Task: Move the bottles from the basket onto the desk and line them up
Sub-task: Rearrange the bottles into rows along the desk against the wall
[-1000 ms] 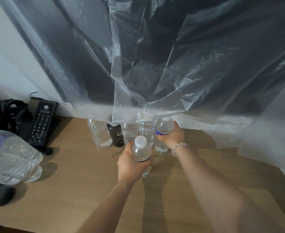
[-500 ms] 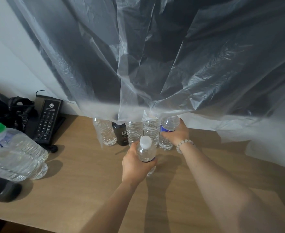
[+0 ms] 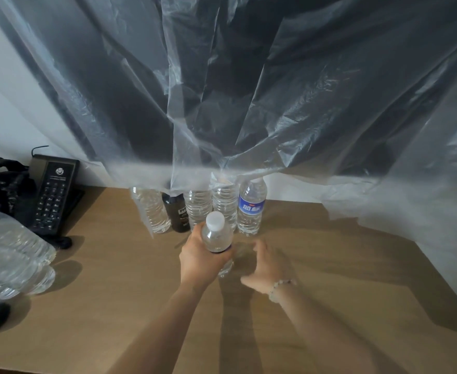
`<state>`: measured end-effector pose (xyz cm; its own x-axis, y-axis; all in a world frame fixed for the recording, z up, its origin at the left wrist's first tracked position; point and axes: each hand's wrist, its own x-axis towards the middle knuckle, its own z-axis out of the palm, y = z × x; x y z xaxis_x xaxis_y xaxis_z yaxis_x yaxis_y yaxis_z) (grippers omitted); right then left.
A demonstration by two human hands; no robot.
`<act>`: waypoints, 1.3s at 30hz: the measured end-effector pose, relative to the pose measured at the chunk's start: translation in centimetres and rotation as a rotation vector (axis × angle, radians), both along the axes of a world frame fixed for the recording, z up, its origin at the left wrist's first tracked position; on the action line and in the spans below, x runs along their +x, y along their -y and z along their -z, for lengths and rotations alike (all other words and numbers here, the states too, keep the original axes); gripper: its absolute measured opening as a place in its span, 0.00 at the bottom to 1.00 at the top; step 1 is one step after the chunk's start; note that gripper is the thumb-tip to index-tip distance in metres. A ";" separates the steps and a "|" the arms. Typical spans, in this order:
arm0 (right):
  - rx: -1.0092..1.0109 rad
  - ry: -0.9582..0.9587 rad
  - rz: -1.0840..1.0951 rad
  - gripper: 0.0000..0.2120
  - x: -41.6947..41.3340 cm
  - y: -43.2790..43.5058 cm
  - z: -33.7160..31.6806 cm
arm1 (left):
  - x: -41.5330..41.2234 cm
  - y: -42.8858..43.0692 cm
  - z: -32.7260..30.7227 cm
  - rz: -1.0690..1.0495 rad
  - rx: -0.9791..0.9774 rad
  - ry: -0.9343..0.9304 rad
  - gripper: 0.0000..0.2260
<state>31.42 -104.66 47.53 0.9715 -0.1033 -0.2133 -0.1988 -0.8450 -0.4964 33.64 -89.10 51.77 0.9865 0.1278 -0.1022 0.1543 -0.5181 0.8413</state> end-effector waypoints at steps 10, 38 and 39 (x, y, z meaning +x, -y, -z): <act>0.485 0.049 0.206 0.25 1.8 -7.0 5.7 | 0.3 -0.8 0.1 0.090 0.043 0.032 0.33; 0.339 0.070 0.476 0.25 2.8 3.1 5.0 | -0.4 -5.2 11.6 0.390 0.700 -0.462 0.15; 0.328 0.074 0.470 0.26 3.0 3.2 5.0 | -0.4 -5.3 11.8 0.388 0.700 -0.459 0.15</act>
<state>34.46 -107.89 42.51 0.8509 -0.4670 -0.2404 -0.4704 -0.4738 -0.7444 33.22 -83.81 39.96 0.8548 -0.0226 -0.5184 0.1051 -0.9708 0.2157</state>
